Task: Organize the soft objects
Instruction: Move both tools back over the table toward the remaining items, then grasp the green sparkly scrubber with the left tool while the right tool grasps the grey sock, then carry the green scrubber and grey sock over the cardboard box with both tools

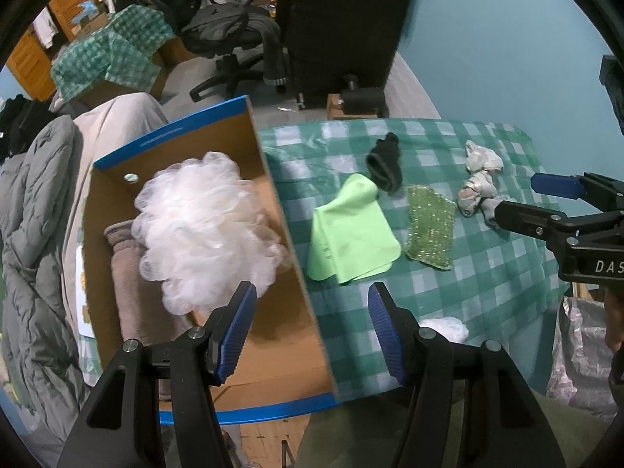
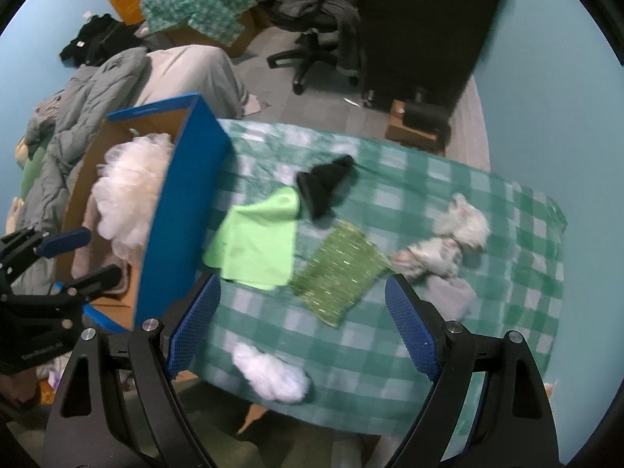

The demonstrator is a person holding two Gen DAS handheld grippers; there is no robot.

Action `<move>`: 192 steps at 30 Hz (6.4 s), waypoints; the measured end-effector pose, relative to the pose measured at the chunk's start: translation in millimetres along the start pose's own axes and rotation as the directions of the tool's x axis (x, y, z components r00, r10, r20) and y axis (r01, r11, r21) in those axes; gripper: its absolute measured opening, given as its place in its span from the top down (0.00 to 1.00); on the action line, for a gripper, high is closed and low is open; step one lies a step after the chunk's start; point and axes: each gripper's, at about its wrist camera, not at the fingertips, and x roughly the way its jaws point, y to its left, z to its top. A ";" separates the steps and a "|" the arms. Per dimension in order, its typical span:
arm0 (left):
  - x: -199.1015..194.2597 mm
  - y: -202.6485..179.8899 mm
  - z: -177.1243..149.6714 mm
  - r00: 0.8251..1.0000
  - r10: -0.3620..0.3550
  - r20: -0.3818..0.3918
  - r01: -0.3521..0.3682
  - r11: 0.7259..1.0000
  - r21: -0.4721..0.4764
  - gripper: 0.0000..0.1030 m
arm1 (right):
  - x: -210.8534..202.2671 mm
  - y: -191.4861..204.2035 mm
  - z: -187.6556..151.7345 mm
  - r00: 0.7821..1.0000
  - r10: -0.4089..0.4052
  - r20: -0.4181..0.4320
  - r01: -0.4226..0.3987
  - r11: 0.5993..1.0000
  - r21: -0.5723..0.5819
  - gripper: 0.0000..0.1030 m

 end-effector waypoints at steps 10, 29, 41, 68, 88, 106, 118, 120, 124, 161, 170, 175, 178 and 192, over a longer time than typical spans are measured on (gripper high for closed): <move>13.8 -36.6 9.7 1.000 0.001 -0.029 0.000 0.999 0.048 0.37 | -0.5 -59.6 -15.8 0.999 -0.031 -0.013 0.032 0.997 0.076 0.16; 49.6 -92.9 40.5 0.998 0.015 -0.067 -0.009 0.996 0.089 0.28 | 19.0 -156.5 -34.9 0.997 -0.054 -0.048 0.061 0.988 0.145 0.16; 82.0 -119.9 48.3 0.995 0.049 -0.090 -0.034 0.985 0.169 0.23 | 51.4 -175.1 -32.9 0.996 -0.007 -0.088 0.015 0.996 0.089 0.16; 154.5 -149.2 56.7 0.979 -0.006 -0.202 0.039 0.986 0.161 0.16 | 122.6 -157.4 -34.7 0.985 0.012 -0.171 -0.017 0.999 -0.029 0.42; 178.5 -167.3 58.0 0.973 -0.027 -0.227 0.068 0.982 0.175 0.27 | 84.3 -179.8 -59.9 0.990 0.061 -0.128 -0.052 0.996 0.075 0.66; 166.8 -178.4 43.2 0.984 -0.006 -0.181 0.050 0.970 0.238 0.84 | 61.1 -172.3 -64.8 0.994 0.055 -0.099 -0.046 0.994 0.100 0.66; 112.6 -169.3 25.2 0.992 -0.036 -0.120 0.062 0.975 0.216 0.85 | 41.8 -149.9 -52.8 0.996 0.058 -0.064 -0.054 0.996 0.066 0.66; 106.7 -164.9 24.6 0.993 -0.038 -0.110 0.061 0.976 0.210 0.84 | 36.8 -146.9 -51.1 0.997 0.061 -0.056 -0.058 0.997 0.059 0.66; 97.0 -152.3 25.3 0.994 -0.043 -0.099 0.062 0.980 0.191 0.85 | 26.4 -137.5 -48.6 0.997 0.064 -0.042 -0.062 0.997 0.040 0.66; -10.2 -38.4 -3.8 0.999 0.001 0.047 0.000 1.000 -0.014 0.84 | -29.2 -27.6 -11.2 0.991 0.131 0.034 -0.127 0.987 -0.095 0.66; -13.7 2.8 -17.7 0.999 0.028 0.046 -0.024 0.997 -0.080 0.84 | -20.1 20.5 1.8 0.985 0.172 0.022 -0.166 0.972 -0.164 0.66; -14.7 24.4 -26.1 0.998 0.042 0.042 -0.037 0.993 -0.116 0.84 | -13.8 48.1 10.7 0.981 0.195 0.010 -0.189 0.961 -0.203 0.66; -14.2 38.1 -30.7 0.998 0.050 0.037 -0.044 0.989 -0.141 0.84 | -9.8 64.1 14.9 0.979 0.205 0.001 -0.200 0.953 -0.227 0.66; -4.3 95.2 -53.0 0.998 0.061 -0.001 -0.060 0.968 -0.245 0.84 | 19.5 135.5 28.9 0.961 0.269 -0.063 -0.275 0.909 -0.312 0.66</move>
